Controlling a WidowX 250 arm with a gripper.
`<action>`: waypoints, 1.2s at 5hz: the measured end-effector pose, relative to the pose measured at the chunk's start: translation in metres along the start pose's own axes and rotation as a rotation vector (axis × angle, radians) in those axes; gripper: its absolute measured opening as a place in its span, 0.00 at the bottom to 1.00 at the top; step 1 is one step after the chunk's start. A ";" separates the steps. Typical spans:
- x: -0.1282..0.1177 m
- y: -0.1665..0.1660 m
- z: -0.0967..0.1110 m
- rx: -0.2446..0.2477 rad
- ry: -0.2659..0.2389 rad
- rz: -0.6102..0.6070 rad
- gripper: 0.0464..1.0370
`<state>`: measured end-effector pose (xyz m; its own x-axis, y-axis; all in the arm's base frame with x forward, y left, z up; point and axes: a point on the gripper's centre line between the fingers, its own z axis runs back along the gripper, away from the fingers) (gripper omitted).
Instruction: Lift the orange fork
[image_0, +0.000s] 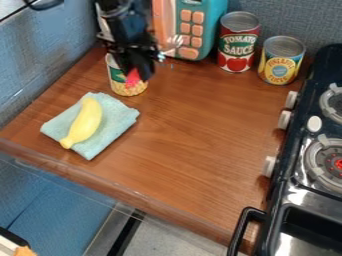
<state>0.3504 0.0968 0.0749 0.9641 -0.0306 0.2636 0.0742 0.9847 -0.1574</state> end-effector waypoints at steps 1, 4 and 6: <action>-0.004 0.019 0.009 0.011 -0.012 0.019 0.38; -0.019 0.089 0.017 0.136 0.034 0.091 0.38; -0.027 0.094 -0.001 0.155 0.108 0.100 0.38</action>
<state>0.3317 0.1901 0.0522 0.9872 0.0583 0.1488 -0.0548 0.9981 -0.0271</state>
